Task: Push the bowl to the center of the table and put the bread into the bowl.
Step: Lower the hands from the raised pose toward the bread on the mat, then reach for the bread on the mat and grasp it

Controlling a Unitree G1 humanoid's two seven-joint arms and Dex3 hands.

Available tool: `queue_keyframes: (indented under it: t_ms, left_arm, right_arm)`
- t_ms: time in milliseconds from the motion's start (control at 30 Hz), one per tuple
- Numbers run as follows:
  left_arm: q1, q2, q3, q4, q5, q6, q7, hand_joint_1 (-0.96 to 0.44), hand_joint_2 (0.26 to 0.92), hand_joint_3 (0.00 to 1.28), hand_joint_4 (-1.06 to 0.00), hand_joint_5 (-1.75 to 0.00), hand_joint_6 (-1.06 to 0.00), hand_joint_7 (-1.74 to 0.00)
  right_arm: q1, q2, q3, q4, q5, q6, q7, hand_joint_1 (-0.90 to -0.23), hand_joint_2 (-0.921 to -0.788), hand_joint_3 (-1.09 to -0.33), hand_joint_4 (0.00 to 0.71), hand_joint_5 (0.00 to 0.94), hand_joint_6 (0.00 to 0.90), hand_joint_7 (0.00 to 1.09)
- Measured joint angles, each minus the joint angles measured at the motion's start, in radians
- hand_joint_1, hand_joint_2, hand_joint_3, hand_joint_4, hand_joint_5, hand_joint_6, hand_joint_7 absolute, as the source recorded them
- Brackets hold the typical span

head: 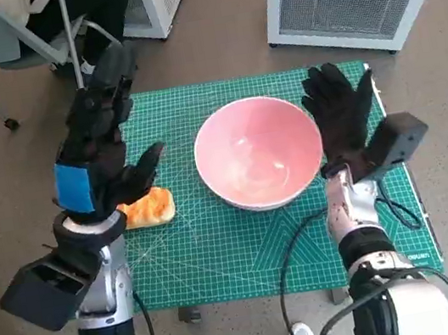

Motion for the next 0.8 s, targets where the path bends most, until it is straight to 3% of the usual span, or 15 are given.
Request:
queue_keyframes:
  t_ms: [167, 333, 633, 800]
  left_arm:
    - [0.031, 0.026, 0.016, -0.029, 0.002, 0.004, 0.0, -0.52, 0.921, 0.27, -0.21, 0.0, -0.42, -0.02]
    - [0.061, 0.098, 0.054, -0.039, 0.028, 0.001, -0.016, -0.52, 0.921, 0.28, -0.21, 0.0, -0.4, -0.01]
    - [0.094, 0.406, 0.143, -0.009, 0.117, 0.008, -0.148, -0.56, 0.921, 0.29, -0.19, 0.0, -0.36, 0.0]
    - [0.126, 0.558, 0.159, -0.007, 0.165, 0.058, -0.225, -0.59, 0.921, 0.21, -0.18, 0.0, -0.35, 0.0]
  right_arm:
    - [-0.007, -0.005, 0.003, -0.001, -0.006, 0.004, -0.001, -0.488, -0.921, -0.85, 0.12, 0.001, 0.055, 0.41]
    - [-0.009, -0.02, 0.008, -0.013, -0.007, -0.031, 0.005, -0.518, -0.921, -0.832, 0.133, 0.005, 0.024, 0.51]
    - [-0.01, -0.056, 0.082, -0.132, -0.064, -0.256, 0.031, -0.549, -0.921, -0.85, 0.233, 0.039, 0.0, 0.72]
    - [-0.008, -0.066, 0.133, -0.266, -0.065, -0.375, 0.122, -0.561, -0.921, -0.853, 0.252, 0.049, -0.001, 0.73]
